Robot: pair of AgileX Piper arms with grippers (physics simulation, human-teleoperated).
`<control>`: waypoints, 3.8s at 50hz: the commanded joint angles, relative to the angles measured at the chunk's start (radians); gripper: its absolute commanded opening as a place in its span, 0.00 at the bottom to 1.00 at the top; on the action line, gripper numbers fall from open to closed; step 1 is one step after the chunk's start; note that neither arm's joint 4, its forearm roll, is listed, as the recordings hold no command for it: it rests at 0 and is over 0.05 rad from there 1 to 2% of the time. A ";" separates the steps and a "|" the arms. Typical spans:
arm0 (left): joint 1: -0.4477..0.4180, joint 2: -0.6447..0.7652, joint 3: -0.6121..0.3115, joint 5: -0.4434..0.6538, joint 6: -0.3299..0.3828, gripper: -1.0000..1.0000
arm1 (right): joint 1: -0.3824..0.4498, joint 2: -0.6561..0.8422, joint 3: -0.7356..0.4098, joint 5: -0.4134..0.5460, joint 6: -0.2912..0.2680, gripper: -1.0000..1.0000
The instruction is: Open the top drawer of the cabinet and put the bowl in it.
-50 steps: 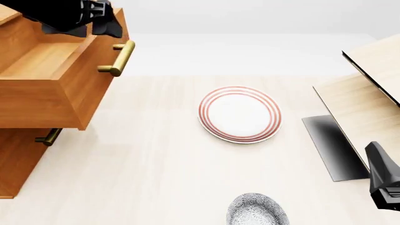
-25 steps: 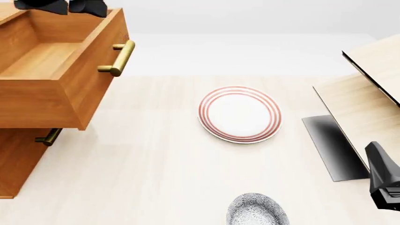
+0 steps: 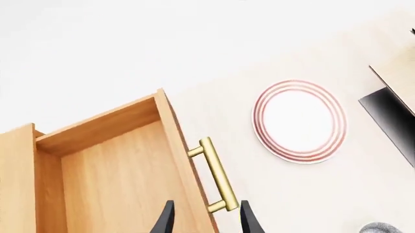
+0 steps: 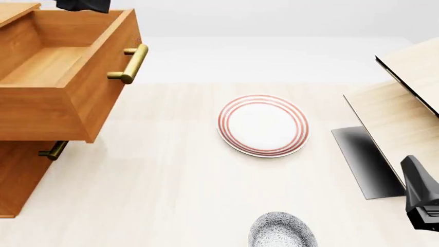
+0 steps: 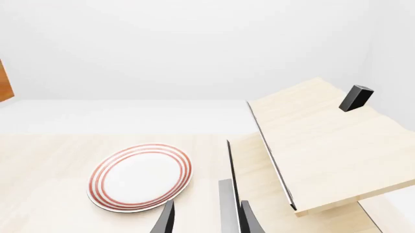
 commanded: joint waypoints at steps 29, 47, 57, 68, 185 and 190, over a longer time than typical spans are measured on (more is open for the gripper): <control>-0.183 -0.081 0.183 -0.106 0.084 1.00 | 0.000 0.000 0.001 -0.001 0.000 1.00; -0.329 -0.017 0.273 -0.237 0.039 1.00 | 0.000 0.000 0.001 -0.001 0.000 1.00; -0.401 0.037 0.277 -0.280 0.016 1.00 | 0.000 0.000 0.001 -0.001 0.000 1.00; -0.442 0.063 0.321 -0.341 -0.012 1.00 | 0.000 0.000 0.001 -0.001 0.000 1.00; -0.664 0.348 0.502 -0.557 -0.372 1.00 | 0.000 0.000 0.001 -0.001 0.000 1.00; -0.667 0.360 0.500 -0.559 -0.375 1.00 | 0.000 0.000 0.001 -0.001 0.000 1.00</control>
